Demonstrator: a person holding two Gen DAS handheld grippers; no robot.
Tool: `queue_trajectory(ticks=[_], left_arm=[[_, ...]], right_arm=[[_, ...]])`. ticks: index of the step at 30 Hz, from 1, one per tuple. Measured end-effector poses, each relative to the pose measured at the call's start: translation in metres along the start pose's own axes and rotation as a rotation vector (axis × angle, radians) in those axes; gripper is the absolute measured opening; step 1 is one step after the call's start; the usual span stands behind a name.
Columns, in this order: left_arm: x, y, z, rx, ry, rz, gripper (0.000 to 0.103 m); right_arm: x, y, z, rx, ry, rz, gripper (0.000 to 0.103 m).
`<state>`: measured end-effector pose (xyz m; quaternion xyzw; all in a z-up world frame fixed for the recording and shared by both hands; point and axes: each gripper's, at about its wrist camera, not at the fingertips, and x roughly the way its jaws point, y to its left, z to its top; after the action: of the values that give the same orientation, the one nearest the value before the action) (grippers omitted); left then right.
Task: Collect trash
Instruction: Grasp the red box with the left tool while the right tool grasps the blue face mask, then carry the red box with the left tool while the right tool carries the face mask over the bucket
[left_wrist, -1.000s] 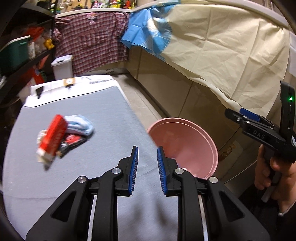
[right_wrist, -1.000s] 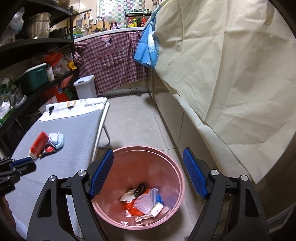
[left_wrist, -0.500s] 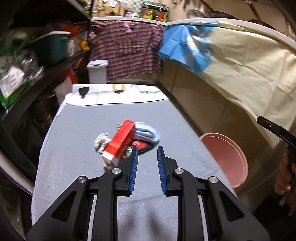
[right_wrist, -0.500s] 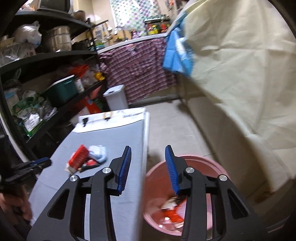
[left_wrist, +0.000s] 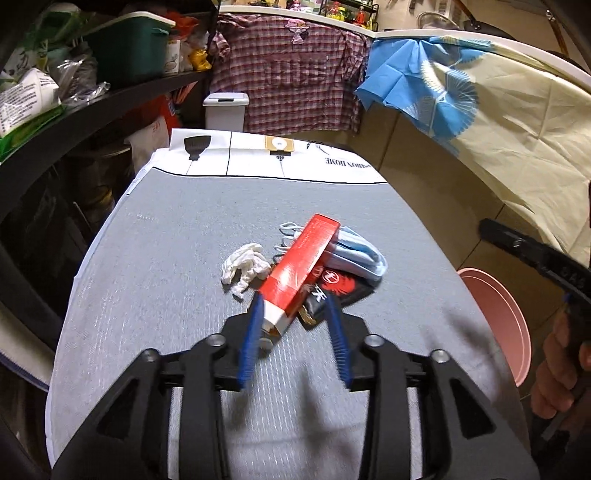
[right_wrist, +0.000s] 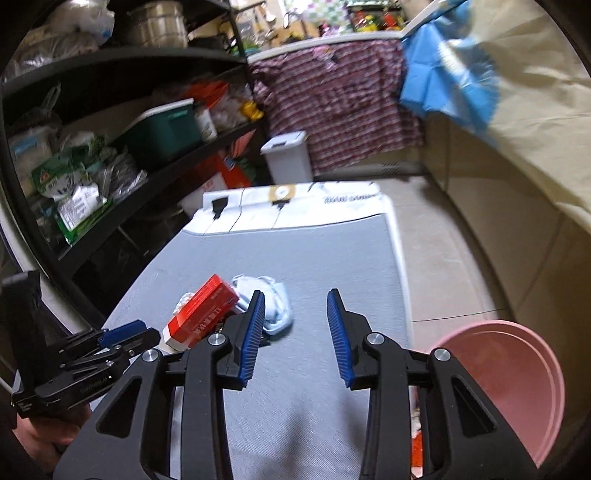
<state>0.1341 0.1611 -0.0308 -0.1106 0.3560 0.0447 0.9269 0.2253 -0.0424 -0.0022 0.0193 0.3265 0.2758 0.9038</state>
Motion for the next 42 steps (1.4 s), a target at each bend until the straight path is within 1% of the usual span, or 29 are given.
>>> queue_trajectory(ticks=[1,2,3,6,9,14,20,21,22,23,25,26,28,29,30,34,38,42], left_arm=[[0.002,0.002,0.001,-0.009,0.003,-0.004,0.046],[0.005,0.004,0.002,-0.017,0.005,-0.006,0.049],[0.009,0.005,0.003,-0.020,0.007,-0.004,0.049],[0.019,0.008,0.004,-0.018,0.020,0.008,0.049],[0.028,0.011,0.006,-0.032,0.035,-0.004,0.050],[0.039,0.012,0.008,-0.028,0.046,-0.016,0.050],[0.049,0.016,0.005,-0.017,0.073,-0.016,0.049],[0.052,0.017,0.005,-0.021,0.082,-0.019,0.049],[0.053,0.018,0.004,-0.022,0.088,-0.022,0.047],[0.053,0.018,0.004,-0.020,0.089,-0.023,0.040],[0.052,0.016,0.005,-0.010,0.089,-0.022,0.035],[0.050,0.015,0.005,-0.008,0.088,-0.027,0.033],[0.047,0.014,0.006,-0.005,0.080,-0.039,0.031],[0.045,0.013,0.006,0.000,0.076,-0.038,0.027],[0.044,0.011,0.006,0.003,0.076,-0.037,0.025],[0.038,0.008,0.008,0.002,0.068,-0.037,0.025],[0.028,0.004,0.010,0.003,0.047,-0.020,0.025],[0.015,-0.003,0.012,0.021,0.017,-0.013,0.025]], right_arm=[[0.006,0.001,0.001,0.003,0.009,0.004,0.036],[0.012,0.002,0.002,0.012,0.016,0.010,0.036],[0.019,0.002,0.003,0.024,0.024,0.019,0.037],[0.040,0.009,0.004,0.016,0.052,0.031,0.037],[0.061,0.014,0.002,0.004,0.087,0.040,0.037],[0.089,0.020,0.000,-0.024,0.129,0.049,0.037],[0.108,0.024,-0.007,-0.069,0.177,0.056,0.037],[0.109,0.025,-0.009,-0.079,0.180,0.056,0.037],[0.110,0.026,-0.010,-0.094,0.181,0.050,0.035],[0.110,0.028,-0.010,-0.110,0.180,0.044,0.035],[0.108,0.029,-0.011,-0.127,0.178,0.044,0.023],[0.108,0.030,-0.010,-0.129,0.179,0.043,0.022],[0.105,0.029,-0.010,-0.131,0.174,0.039,0.014],[0.103,0.028,-0.010,-0.130,0.170,0.039,0.014],[0.102,0.027,-0.010,-0.128,0.167,0.038,0.013],[0.094,0.027,-0.006,-0.128,0.149,0.025,0.011],[0.082,0.026,-0.004,-0.127,0.130,0.001,0.010],[0.062,0.025,-0.001,-0.127,0.095,-0.016,0.010]])
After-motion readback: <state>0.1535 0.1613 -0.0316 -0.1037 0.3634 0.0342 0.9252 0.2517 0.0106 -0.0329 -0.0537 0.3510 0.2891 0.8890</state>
